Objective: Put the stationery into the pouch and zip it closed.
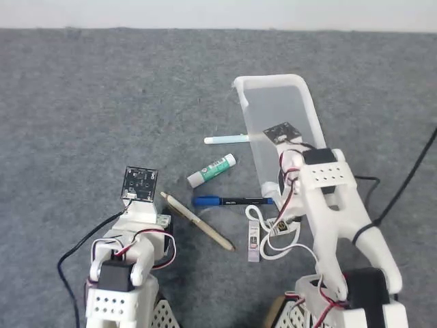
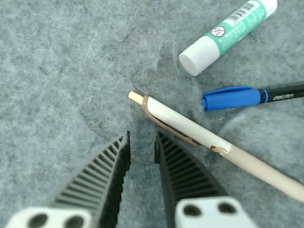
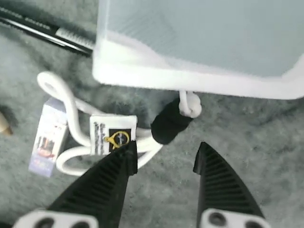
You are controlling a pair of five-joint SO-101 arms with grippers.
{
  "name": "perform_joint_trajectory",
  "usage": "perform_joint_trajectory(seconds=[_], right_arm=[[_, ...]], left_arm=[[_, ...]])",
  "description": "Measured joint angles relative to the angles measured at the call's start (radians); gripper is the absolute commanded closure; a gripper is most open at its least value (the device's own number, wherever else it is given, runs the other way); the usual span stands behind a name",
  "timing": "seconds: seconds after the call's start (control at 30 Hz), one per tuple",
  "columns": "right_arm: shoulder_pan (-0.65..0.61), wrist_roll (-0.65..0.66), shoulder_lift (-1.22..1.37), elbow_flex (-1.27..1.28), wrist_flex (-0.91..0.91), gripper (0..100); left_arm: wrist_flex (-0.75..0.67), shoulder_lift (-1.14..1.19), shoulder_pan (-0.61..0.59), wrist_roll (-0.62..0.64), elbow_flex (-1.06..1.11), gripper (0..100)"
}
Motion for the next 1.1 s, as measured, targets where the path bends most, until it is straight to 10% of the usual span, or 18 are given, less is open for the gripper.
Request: perform_joint_trajectory(seconds=[1.1], right_arm=[[0.003, -0.003, -0.106, 0.187, -0.27, 99.1]], left_arm=[[0.0, 0.0, 0.0, 0.0, 0.0, 92]])
